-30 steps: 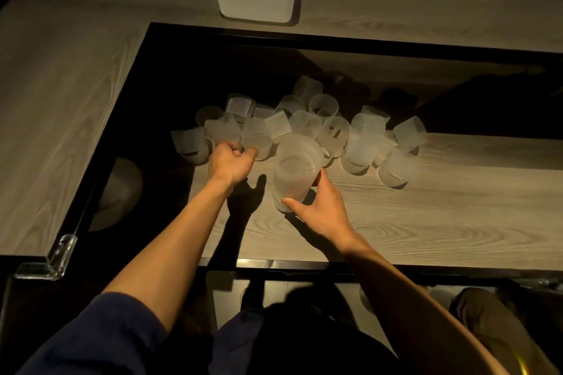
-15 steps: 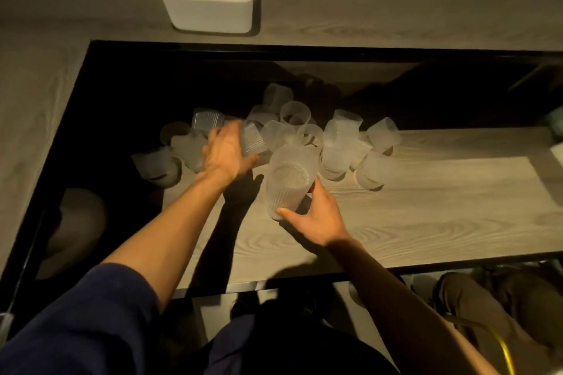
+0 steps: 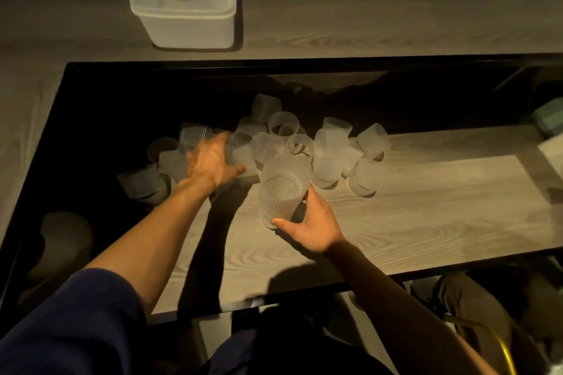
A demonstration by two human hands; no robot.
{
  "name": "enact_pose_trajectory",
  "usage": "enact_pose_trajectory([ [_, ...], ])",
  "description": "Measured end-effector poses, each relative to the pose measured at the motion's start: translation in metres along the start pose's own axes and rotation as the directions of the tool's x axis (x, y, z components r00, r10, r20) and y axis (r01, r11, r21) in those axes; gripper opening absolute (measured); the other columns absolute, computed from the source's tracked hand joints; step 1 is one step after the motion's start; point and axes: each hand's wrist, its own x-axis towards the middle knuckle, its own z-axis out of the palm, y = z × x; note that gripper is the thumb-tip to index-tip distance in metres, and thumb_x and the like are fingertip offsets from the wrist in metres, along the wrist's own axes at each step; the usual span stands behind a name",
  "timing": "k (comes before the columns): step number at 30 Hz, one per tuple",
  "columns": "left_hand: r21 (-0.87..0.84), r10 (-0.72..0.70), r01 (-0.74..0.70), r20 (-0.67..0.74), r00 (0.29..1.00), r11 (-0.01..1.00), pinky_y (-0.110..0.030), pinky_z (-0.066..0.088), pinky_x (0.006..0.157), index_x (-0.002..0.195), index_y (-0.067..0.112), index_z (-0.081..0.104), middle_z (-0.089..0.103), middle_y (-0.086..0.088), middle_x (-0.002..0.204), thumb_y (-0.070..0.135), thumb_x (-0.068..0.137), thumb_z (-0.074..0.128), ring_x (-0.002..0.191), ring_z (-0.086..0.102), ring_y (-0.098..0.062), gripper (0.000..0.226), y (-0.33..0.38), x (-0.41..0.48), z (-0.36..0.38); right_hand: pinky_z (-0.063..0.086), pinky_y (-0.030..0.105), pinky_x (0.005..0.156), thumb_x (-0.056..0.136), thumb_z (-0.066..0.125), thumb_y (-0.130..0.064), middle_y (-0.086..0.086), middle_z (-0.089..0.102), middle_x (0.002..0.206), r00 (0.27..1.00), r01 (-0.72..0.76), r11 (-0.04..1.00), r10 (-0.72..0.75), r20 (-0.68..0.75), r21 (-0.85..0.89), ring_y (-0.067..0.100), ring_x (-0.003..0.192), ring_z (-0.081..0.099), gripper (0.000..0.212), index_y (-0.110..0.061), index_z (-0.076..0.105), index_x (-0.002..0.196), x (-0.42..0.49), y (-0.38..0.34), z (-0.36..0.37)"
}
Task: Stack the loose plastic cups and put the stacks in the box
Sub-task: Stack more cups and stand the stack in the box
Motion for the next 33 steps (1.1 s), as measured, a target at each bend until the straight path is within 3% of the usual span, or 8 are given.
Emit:
enact_pose_trajectory([
  [9, 0.091, 0.042, -0.049, 0.072, 0.997, 0.995, -0.051, 0.029, 0.108, 0.141, 0.031, 0.045, 0.059, -0.004, 0.135, 0.044, 0.083, 0.076, 0.134, 0.043, -0.03, 0.066, -0.004, 0.005, 0.014, 0.044, 0.025, 0.103, 0.071, 0.09, -0.043, -0.01, 0.056, 0.139, 1.0, 0.013, 1.0, -0.013, -0.004, 0.006, 0.004, 0.124, 0.05, 0.091, -0.029, 0.038, 0.145, 0.002, 0.002, 0.002],
  [15, 0.123, 0.106, -0.118, 0.099, 0.989, 0.985, -0.052, 0.03, 0.109, 0.142, 0.027, 0.049, 0.05, -0.007, 0.143, 0.054, 0.082, 0.071, 0.136, 0.038, -0.031, 0.069, -0.001, 0.002, 0.01, 0.045, 0.022, 0.099, 0.071, 0.09, -0.043, -0.011, 0.057, 0.137, 0.999, 0.032, 0.999, -0.032, -0.016, 0.005, 0.004, 0.122, 0.052, 0.089, -0.029, 0.04, 0.143, 0.001, 0.002, 0.002],
  [19, 0.011, 0.149, -0.15, 0.08, 0.986, 0.989, -0.051, 0.04, 0.105, 0.137, 0.026, 0.055, 0.051, -0.008, 0.137, 0.057, 0.078, 0.072, 0.128, 0.047, -0.03, 0.069, 0.003, 0.0, 0.0, 0.043, 0.019, 0.099, 0.071, 0.089, -0.044, -0.014, 0.056, 0.138, 0.999, 0.042, 0.999, -0.042, -0.016, 0.016, 0.001, 0.123, 0.051, 0.09, -0.031, 0.038, 0.145, 0.0, 0.002, 0.002],
  [22, -0.11, 0.157, -0.152, 0.042, 0.987, 0.982, -0.042, 0.051, 0.093, 0.132, 0.017, 0.058, 0.055, -0.01, 0.129, 0.047, 0.079, 0.074, 0.114, 0.057, -0.028, 0.063, 0.009, -0.003, -0.016, 0.042, 0.019, 0.099, 0.072, 0.089, -0.044, -0.016, 0.055, 0.138, 0.999, 0.047, 0.998, -0.046, -0.016, 0.03, 0.0, 0.124, 0.05, 0.09, -0.033, 0.037, 0.145, -0.002, 0.002, 0.002],
  [26, -0.271, 0.111, -0.108, -0.005, 0.994, 0.956, -0.032, 0.056, 0.08, 0.121, 0.018, 0.06, 0.065, 0.002, 0.103, 0.043, 0.081, 0.075, 0.092, 0.066, -0.016, 0.05, 0.016, -0.012, -0.042, 0.041, 0.021, 0.102, 0.072, 0.089, -0.04, -0.016, 0.054, 0.14, 0.999, 0.039, 0.998, -0.039, -0.012, 0.045, -0.001, 0.125, 0.048, 0.091, -0.036, 0.036, 0.145, -0.004, 0.001, 0.001],
  [29, -0.531, 0.055, -0.067, -0.039, 0.998, 0.845, -0.023, 0.056, 0.074, 0.115, 0.022, 0.06, 0.067, 0.01, 0.094, 0.035, 0.084, 0.077, 0.081, 0.067, 0.0, 0.037, 0.022, -0.025, -0.058, 0.044, 0.027, 0.106, 0.072, 0.09, -0.04, -0.013, 0.054, 0.142, 0.999, 0.034, 0.999, -0.033, -0.023, 0.035, 0.004, 0.128, 0.048, 0.093, -0.035, 0.035, 0.147, -0.005, 0.001, 0.003],
  [33, -0.866, 0.092, -0.054, -0.009, 0.996, 0.497, -0.033, 0.056, 0.093, 0.13, 0.02, 0.059, 0.064, 0.0, 0.121, 0.031, 0.081, 0.079, 0.112, 0.064, -0.014, 0.054, 0.031, -0.05, -0.071, 0.046, 0.033, 0.108, 0.072, 0.089, -0.04, -0.011, 0.053, 0.143, 0.999, 0.042, 0.999, -0.041, -0.029, 0.017, 0.009, 0.131, 0.049, 0.093, -0.033, 0.034, 0.147, -0.006, 0.001, 0.005],
])
